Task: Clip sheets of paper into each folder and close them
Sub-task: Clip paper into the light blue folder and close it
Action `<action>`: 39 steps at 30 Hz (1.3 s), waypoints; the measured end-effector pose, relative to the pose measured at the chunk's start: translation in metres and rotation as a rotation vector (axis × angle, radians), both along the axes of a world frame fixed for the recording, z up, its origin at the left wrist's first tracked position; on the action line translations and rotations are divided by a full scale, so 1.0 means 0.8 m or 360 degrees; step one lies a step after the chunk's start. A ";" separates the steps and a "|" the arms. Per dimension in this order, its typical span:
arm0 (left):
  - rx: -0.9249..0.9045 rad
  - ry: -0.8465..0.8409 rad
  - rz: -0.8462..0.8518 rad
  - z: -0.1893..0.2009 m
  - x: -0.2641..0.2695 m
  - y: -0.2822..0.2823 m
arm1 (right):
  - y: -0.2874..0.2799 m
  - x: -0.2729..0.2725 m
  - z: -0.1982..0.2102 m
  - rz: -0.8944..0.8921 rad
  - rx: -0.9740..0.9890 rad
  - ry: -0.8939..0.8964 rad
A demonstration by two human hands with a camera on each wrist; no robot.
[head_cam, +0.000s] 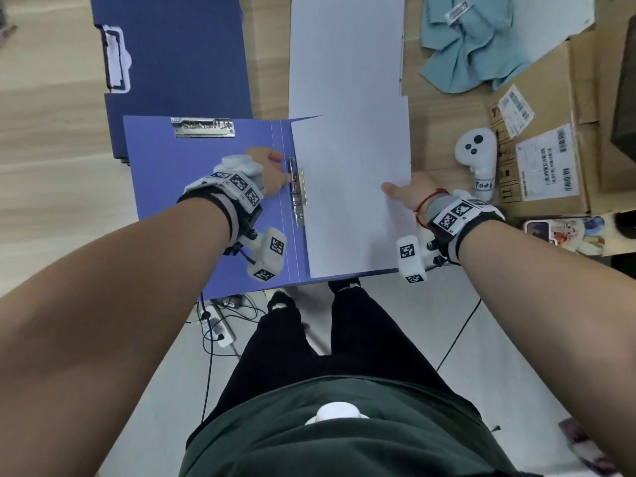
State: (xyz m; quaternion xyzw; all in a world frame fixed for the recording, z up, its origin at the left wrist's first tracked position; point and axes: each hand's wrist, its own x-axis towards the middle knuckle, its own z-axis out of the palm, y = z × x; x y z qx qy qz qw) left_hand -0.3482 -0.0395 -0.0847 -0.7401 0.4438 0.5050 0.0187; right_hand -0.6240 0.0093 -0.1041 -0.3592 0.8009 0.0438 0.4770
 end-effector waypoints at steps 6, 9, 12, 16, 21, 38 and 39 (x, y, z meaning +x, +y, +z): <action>0.0103 0.0031 -0.0071 -0.001 -0.003 -0.004 | -0.005 0.007 -0.003 0.0024 0.0009 0.0002; 0.0100 0.0066 -0.0054 0.001 -0.005 -0.002 | -0.005 0.009 -0.002 0.0037 0.0018 0.0019; -0.0006 0.0133 0.0113 0.000 -0.012 0.001 | -0.005 0.009 -0.003 0.0065 0.0017 0.0034; -0.0138 0.0144 0.0214 -0.021 -0.008 0.000 | -0.005 0.010 -0.003 0.0070 0.0001 0.0040; -0.0083 0.0102 0.0057 -0.005 -0.016 -0.001 | -0.006 0.013 -0.001 0.0074 0.0006 0.0047; 0.0088 0.0230 0.0314 -0.006 0.002 0.018 | -0.008 0.018 0.001 0.0042 0.0090 0.0077; 0.0132 0.0227 0.0264 -0.005 0.007 0.021 | -0.008 0.019 0.000 0.0040 0.0092 0.0074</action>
